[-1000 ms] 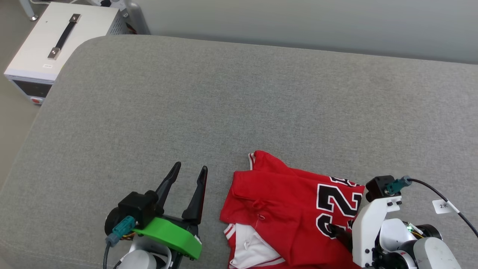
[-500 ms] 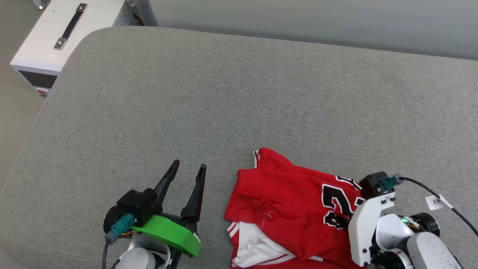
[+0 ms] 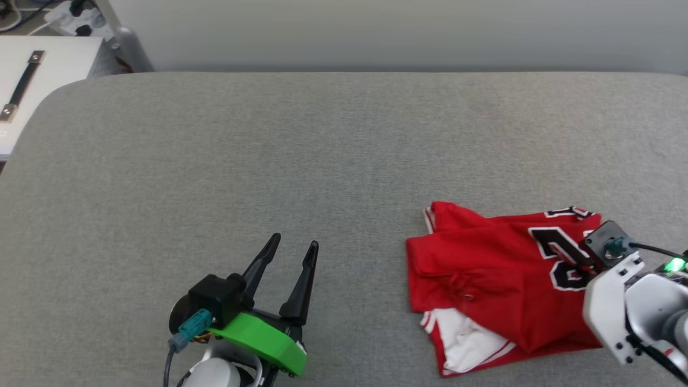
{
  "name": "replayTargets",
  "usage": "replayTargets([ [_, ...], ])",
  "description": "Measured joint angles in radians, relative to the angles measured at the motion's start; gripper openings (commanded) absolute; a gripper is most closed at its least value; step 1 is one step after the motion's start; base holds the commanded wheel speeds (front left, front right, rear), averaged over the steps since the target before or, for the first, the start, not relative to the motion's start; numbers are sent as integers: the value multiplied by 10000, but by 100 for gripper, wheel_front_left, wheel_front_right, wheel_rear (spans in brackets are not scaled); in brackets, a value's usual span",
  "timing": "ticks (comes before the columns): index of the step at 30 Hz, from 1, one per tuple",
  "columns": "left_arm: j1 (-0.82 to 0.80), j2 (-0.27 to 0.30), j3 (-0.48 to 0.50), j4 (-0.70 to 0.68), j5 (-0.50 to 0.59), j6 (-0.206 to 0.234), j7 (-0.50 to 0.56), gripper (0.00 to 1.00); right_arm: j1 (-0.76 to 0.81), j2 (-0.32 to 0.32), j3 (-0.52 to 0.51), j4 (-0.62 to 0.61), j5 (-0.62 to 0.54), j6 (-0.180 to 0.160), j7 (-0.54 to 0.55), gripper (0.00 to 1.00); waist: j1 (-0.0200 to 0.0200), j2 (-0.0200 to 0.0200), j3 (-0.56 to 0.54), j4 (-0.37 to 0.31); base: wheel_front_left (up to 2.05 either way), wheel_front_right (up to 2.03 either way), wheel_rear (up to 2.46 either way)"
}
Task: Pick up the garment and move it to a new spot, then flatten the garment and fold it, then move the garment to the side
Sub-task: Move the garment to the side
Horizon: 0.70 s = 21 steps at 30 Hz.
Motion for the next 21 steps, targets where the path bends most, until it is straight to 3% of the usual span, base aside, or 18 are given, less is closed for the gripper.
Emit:
replayTargets([
  [5, -393, -52, -520, -56, 88, 0, 0, 100, -371, -1789, 372, -192, 25, 0, -577, 0, 0, 0, 177, -712, 0, 0, 0],
  [12, -1454, -67, -1553, -105, 242, -2, 0, 100, -443, -3160, 10, 207, 31, 0, -1845, 0, 0, 0, 963, -1423, 0, 0, 0],
  [16, -2470, 13, -2098, -188, 522, -2, 0, 100, -963, -3158, -1043, 1200, -385, 0, -2951, 0, 0, 0, 1901, -1884, 0, 0, 0],
  [21, -3306, 226, -2313, -337, 665, -2, 2, 100, -1731, -2663, -1871, 2420, -915, 2, -3626, 0, 1, 0, 2734, -2232, 0, 0, 0],
])
